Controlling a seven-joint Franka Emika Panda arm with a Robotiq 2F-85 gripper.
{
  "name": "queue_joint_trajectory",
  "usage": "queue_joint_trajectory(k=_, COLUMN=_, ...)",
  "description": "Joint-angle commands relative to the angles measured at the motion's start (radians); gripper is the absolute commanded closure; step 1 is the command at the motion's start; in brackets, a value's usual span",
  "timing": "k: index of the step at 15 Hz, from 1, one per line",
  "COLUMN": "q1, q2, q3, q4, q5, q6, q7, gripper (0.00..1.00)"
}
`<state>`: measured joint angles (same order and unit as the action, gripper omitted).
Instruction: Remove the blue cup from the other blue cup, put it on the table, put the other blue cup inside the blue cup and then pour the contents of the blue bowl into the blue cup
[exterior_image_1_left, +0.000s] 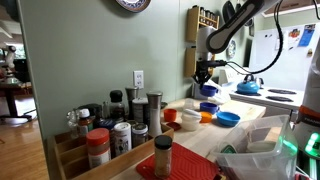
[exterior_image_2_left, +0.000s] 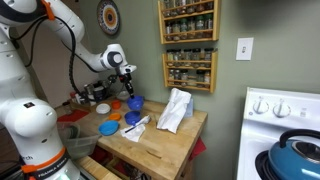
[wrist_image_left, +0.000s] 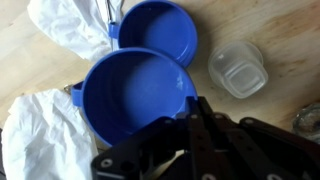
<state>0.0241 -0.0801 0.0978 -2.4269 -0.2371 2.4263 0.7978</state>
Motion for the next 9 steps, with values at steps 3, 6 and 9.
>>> queue_joint_trajectory(k=3, q1=-0.006, q2=0.108, q3=-0.014, q4=0.090, q5=-0.075, q6=0.045, q7=-0.014, gripper=0.99)
queue_joint_trajectory(k=6, q1=0.007, q2=0.177, q3=-0.024, q4=0.122, q5=-0.074, q6=0.075, q7=-0.031, gripper=0.99)
queue_joint_trajectory(k=9, q1=0.016, q2=0.243, q3=-0.051, q4=0.160, q5=-0.104, q6=0.097, q7=-0.022, gripper=0.99)
